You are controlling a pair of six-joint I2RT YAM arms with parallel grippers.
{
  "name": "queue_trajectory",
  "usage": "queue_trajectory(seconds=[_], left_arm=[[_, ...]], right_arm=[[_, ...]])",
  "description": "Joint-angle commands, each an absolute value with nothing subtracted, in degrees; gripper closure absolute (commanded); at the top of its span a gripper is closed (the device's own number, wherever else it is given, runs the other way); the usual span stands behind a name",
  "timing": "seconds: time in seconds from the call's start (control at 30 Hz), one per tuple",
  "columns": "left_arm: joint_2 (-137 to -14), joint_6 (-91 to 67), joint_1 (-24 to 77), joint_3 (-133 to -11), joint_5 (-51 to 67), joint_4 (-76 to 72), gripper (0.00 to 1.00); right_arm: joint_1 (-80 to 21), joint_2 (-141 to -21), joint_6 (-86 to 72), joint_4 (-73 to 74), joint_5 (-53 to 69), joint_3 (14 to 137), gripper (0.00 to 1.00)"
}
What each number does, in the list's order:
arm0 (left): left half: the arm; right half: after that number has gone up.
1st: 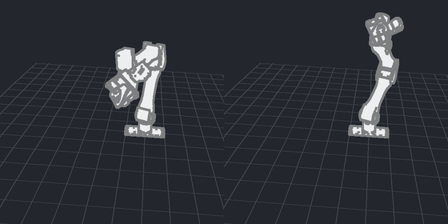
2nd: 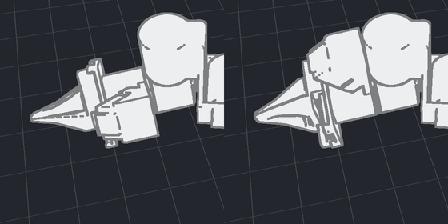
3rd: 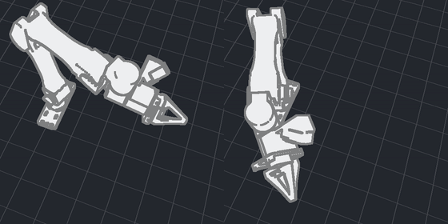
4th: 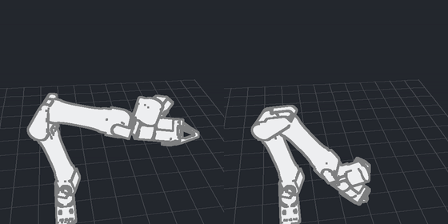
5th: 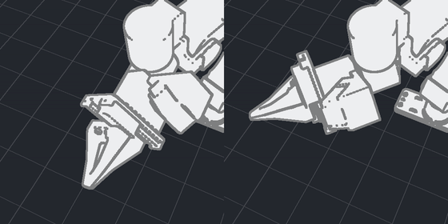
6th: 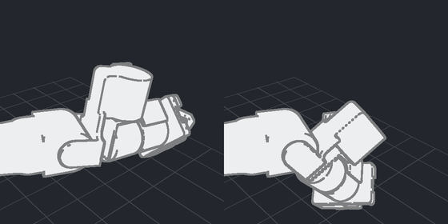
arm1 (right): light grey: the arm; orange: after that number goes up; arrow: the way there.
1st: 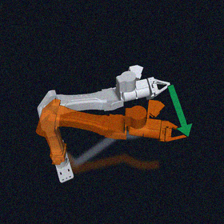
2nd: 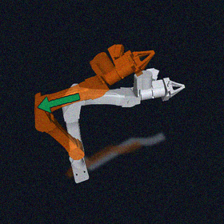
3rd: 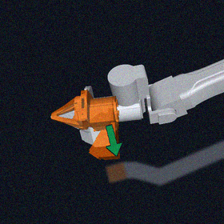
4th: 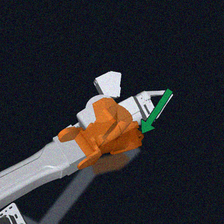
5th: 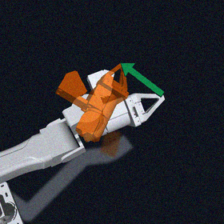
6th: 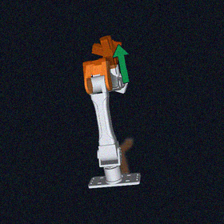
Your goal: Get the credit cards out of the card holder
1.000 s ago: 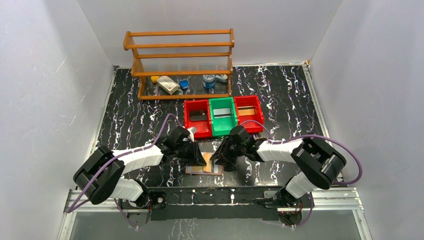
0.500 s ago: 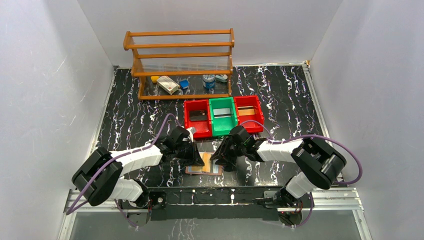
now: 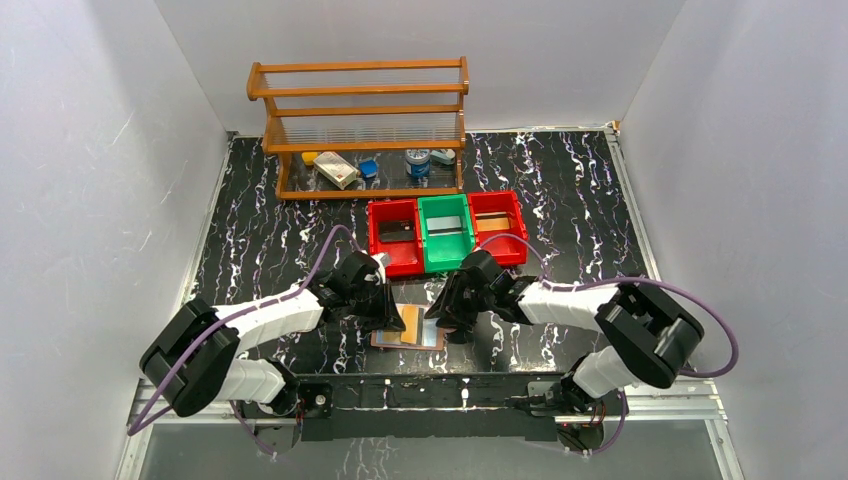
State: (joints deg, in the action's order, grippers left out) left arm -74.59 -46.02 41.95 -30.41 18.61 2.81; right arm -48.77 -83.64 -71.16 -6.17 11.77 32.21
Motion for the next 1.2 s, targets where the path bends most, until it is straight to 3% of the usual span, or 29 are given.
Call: queue_trajectory(seconds=[0.0, 0.37, 0.77, 0.97, 1.1, 1.17], left_arm=[[-74.7, -45.2, 41.7, -31.6, 19.3, 3.3, 1.0], [-74.7, -45.1, 41.7, -31.8, 19.9, 3.1, 1.0], [-77.8, -46.4, 41.7, -31.6, 26.8, -3.7, 0.85], [-77.1, -45.2, 41.7, -33.1, 24.3, -0.4, 0.89], [-73.8, -43.7, 41.7, -34.1, 18.6, 5.2, 1.0], [-71.9, -43.2, 41.7, -34.5, 16.4, 7.0, 1.0]], right_arm=[[-49.0, -79.8, -66.6, -5.9, 10.7, 35.3, 0.52], [-49.4, -90.0, -67.3, -8.8, 18.2, 38.1, 0.51], [-50.0, -93.0, -69.9, -5.1, 16.8, 35.7, 0.53], [-50.0, -93.3, -70.0, -4.9, 16.5, 35.8, 0.53], [-50.0, -92.4, -69.6, -2.8, 14.8, 36.3, 0.53], [-50.0, -91.6, -69.2, -2.1, 14.0, 36.5, 0.53]])
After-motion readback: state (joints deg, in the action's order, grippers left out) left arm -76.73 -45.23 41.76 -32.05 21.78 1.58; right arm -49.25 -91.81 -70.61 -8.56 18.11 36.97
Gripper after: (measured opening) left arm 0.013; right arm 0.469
